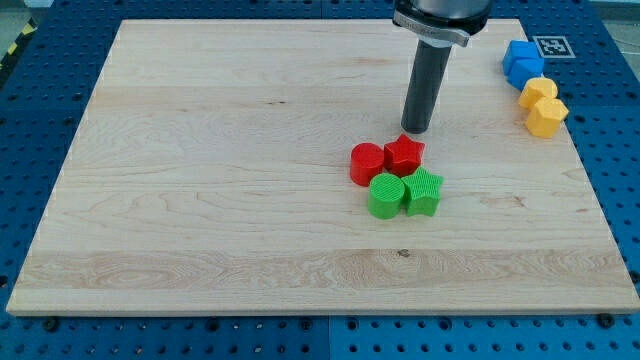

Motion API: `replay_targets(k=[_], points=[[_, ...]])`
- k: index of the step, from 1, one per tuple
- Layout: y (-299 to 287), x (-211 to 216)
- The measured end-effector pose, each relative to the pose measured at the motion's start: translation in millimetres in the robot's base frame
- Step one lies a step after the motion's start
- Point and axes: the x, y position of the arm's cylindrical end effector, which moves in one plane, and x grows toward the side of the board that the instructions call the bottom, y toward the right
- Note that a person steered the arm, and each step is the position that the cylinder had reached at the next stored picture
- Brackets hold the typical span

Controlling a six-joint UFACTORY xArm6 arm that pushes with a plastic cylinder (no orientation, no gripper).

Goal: Separate the red star from the group of blocks

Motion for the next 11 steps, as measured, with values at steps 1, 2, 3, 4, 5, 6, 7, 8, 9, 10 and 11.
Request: replay_targets(k=[1, 2, 3, 4, 5, 6, 7, 8, 9, 10, 11], points=[[-26, 0], [-50, 0], [-68, 6], [-66, 30], [-57, 43], [-35, 51], [-21, 59], [-17, 62], [4, 68], [18, 70], [44, 71]])
